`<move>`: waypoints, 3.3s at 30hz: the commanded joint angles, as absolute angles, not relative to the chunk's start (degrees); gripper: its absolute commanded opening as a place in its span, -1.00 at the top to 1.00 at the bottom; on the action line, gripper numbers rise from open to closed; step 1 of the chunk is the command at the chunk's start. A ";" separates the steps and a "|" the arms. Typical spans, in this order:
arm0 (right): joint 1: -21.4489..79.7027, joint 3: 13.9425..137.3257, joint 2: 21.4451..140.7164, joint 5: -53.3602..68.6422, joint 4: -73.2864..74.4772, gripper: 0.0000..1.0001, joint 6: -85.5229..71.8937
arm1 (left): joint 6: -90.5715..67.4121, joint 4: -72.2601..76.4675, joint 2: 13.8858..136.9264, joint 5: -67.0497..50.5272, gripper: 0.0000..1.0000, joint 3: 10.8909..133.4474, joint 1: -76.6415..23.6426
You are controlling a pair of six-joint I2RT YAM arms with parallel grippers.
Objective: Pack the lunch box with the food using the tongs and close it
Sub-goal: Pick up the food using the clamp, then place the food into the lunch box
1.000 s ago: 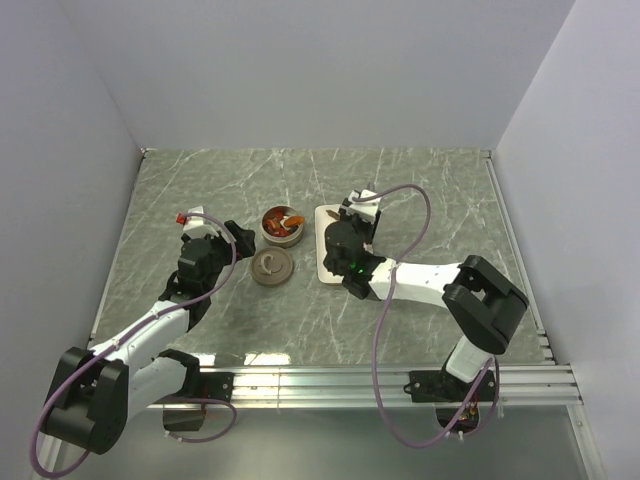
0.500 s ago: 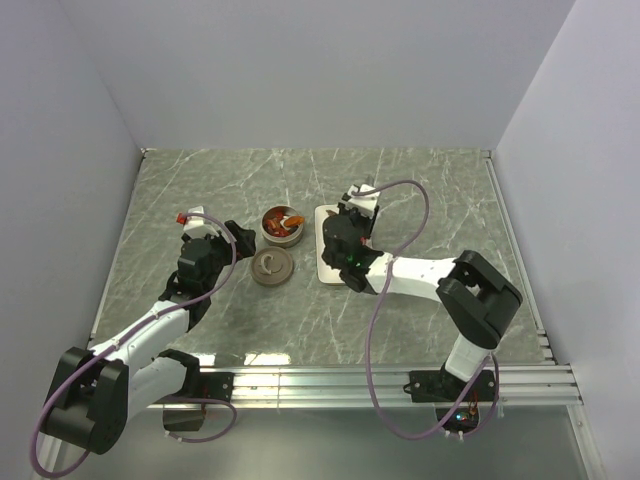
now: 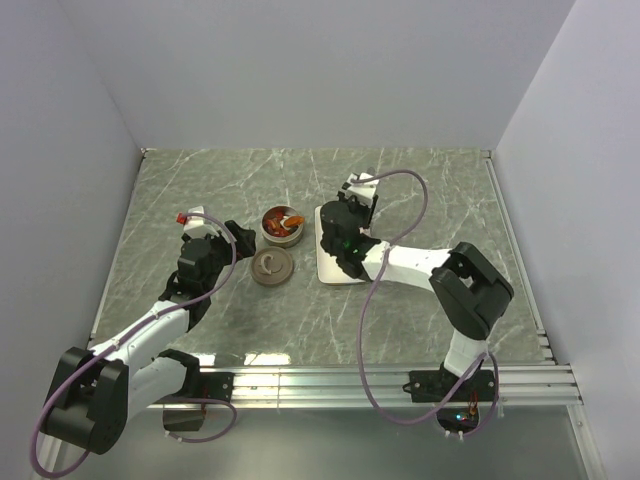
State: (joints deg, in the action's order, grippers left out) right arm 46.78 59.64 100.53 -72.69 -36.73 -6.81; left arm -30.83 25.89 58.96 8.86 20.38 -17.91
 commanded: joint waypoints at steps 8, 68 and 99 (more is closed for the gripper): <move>46.23 62.49 101.95 -73.74 -28.75 0.18 -13.53 | -30.50 28.39 57.66 8.44 -0.99 20.48 -17.75; 52.12 89.65 115.14 -34.28 -38.59 0.85 3.78 | -30.94 26.02 58.18 11.34 -0.99 21.71 -17.75; 53.79 85.79 110.31 -33.40 -40.16 0.11 4.83 | -31.20 25.49 57.22 11.60 -0.99 21.36 -17.75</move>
State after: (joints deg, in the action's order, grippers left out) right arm 52.90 86.65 115.94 -33.04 -34.35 4.36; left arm -30.92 24.53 58.54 11.00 20.38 -17.91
